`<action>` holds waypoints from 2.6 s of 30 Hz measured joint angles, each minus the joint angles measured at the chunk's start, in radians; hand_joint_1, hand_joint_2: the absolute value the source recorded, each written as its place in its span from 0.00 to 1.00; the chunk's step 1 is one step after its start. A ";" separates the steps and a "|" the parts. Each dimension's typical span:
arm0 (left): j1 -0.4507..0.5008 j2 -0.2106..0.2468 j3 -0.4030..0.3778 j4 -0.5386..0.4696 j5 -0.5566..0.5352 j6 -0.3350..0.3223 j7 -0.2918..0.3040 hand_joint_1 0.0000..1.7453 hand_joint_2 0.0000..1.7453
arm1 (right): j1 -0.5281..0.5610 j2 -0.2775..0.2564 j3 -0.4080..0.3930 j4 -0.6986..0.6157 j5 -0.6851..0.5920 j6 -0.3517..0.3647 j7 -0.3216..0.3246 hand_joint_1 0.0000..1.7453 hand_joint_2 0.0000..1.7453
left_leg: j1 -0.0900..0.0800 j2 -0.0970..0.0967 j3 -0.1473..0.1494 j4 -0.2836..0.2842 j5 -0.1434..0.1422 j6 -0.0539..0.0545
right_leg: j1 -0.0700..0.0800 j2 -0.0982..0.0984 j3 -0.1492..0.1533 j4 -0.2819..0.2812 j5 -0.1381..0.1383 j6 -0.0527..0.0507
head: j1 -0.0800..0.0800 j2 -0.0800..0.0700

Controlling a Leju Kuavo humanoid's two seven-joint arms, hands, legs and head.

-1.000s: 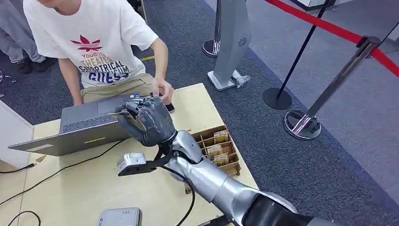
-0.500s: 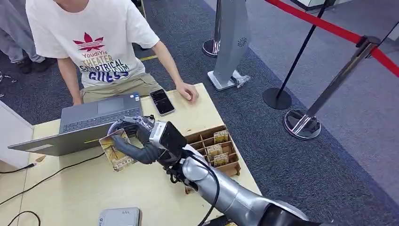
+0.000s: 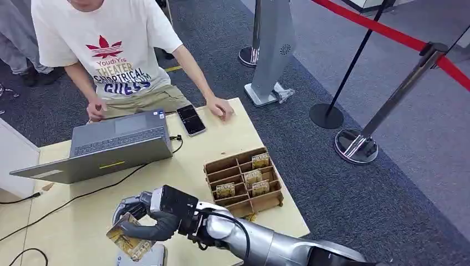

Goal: Pass the card to the sensor for recognition and then transmit it.

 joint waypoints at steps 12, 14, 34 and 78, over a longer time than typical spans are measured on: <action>0.000 0.000 0.000 0.000 -0.028 -0.009 0.008 0.00 0.00 | -0.004 0.026 0.071 0.219 0.001 -0.047 -0.006 1.00 1.00 | 0.000 0.000 0.000 0.000 0.000 0.000 | 0.000 0.000 0.000 0.000 0.000 0.000 | 0.000 0.000; 0.000 0.001 0.000 0.000 -0.034 -0.009 0.009 0.00 0.00 | -0.008 0.035 0.072 0.257 0.001 -0.063 -0.009 1.00 1.00 | 0.000 0.000 0.000 0.000 0.000 0.000 | 0.000 0.000 0.000 0.000 0.000 0.000 | 0.000 0.000; -0.001 0.002 -0.006 0.000 -0.075 -0.008 0.018 0.00 0.00 | -0.042 0.113 0.058 0.477 -0.014 -0.135 -0.028 1.00 1.00 | 0.000 0.000 0.000 0.000 0.000 0.000 | 0.000 0.000 0.000 0.000 0.000 0.000 | 0.000 0.000; -0.003 0.000 -0.031 0.000 -0.095 0.002 0.051 0.00 0.00 | -0.138 0.256 0.047 0.700 -0.054 -0.192 -0.022 1.00 1.00 | 0.000 0.000 0.000 0.000 0.000 0.000 | 0.000 0.000 0.000 0.000 0.000 0.000 | 0.000 0.000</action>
